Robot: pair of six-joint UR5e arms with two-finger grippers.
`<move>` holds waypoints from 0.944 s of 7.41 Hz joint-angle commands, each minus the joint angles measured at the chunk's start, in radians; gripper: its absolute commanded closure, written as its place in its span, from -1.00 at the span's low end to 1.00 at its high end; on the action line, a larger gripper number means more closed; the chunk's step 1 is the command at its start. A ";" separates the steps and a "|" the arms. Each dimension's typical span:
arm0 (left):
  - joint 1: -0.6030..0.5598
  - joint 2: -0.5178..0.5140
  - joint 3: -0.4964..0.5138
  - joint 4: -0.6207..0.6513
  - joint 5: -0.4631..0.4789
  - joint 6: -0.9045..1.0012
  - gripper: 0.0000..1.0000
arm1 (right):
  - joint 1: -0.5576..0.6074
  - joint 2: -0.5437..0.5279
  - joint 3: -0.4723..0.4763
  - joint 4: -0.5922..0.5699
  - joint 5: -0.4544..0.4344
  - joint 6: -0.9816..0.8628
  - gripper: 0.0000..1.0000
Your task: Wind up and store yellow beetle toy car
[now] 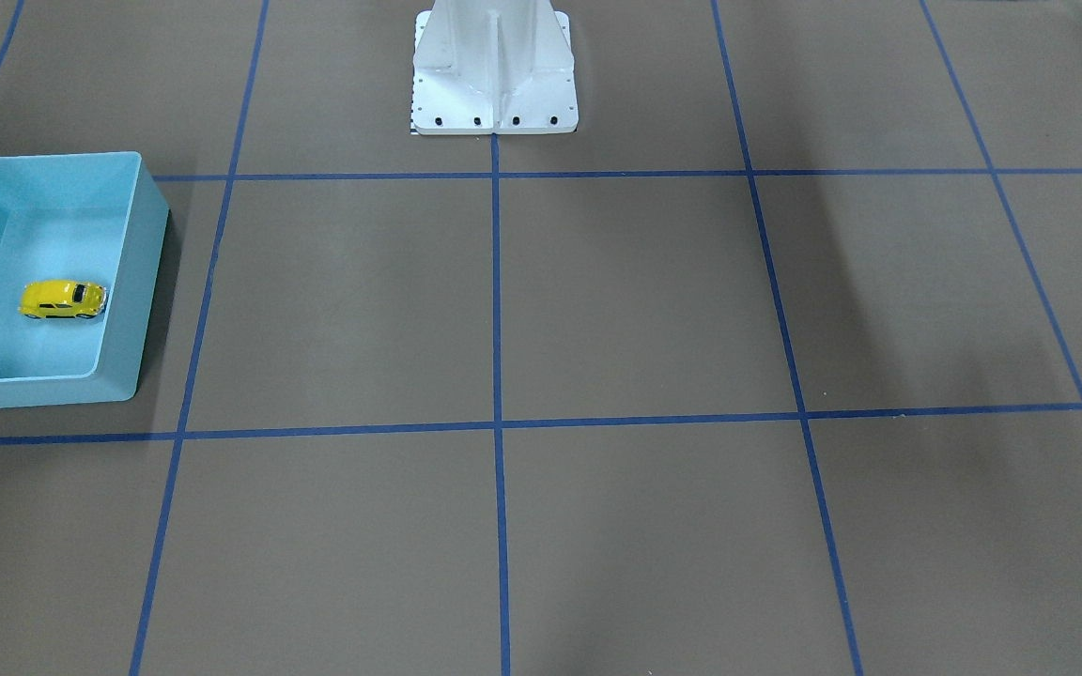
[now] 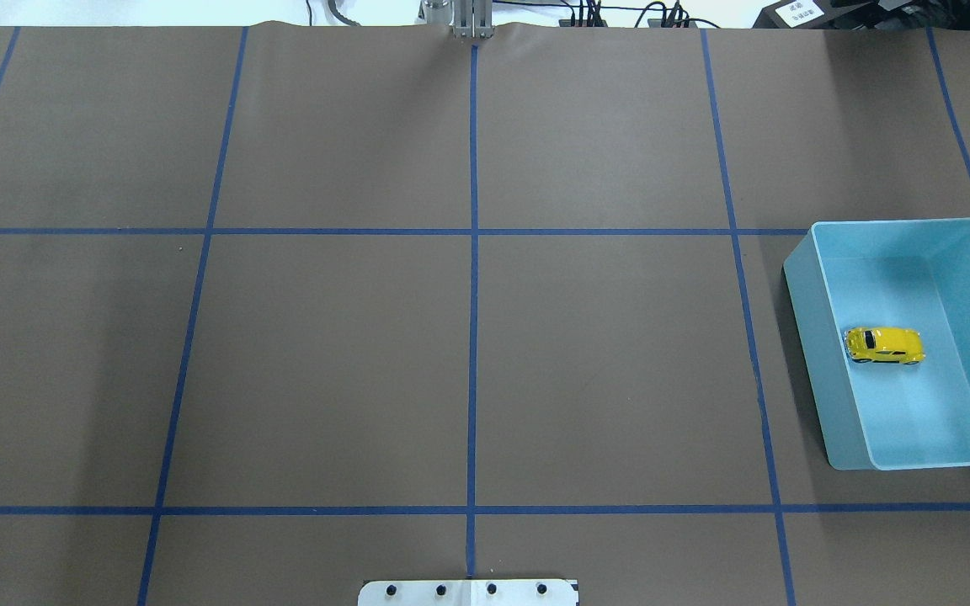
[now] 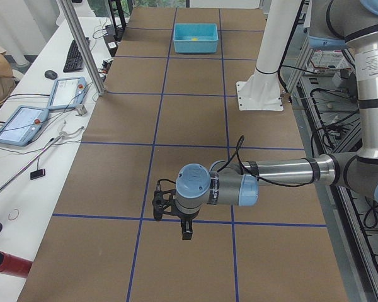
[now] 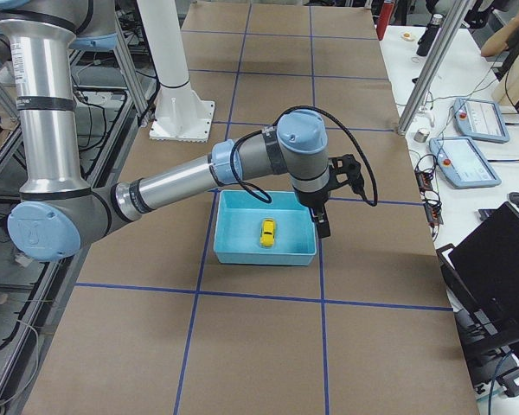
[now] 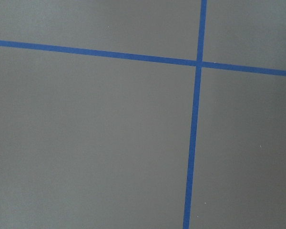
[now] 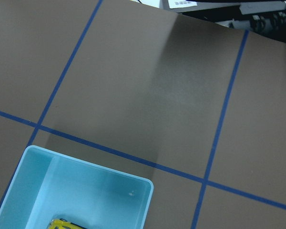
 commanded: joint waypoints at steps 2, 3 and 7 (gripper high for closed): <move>0.002 0.000 -0.001 0.000 0.000 0.000 -1.00 | 0.087 0.008 -0.162 -0.140 0.001 0.023 -1.00; 0.002 0.000 0.001 0.000 0.000 0.000 -1.00 | 0.087 0.009 -0.269 -0.134 0.008 0.029 -1.00; 0.000 0.000 0.002 0.000 0.000 0.000 -1.00 | -0.039 0.006 -0.355 0.007 0.005 0.203 -1.00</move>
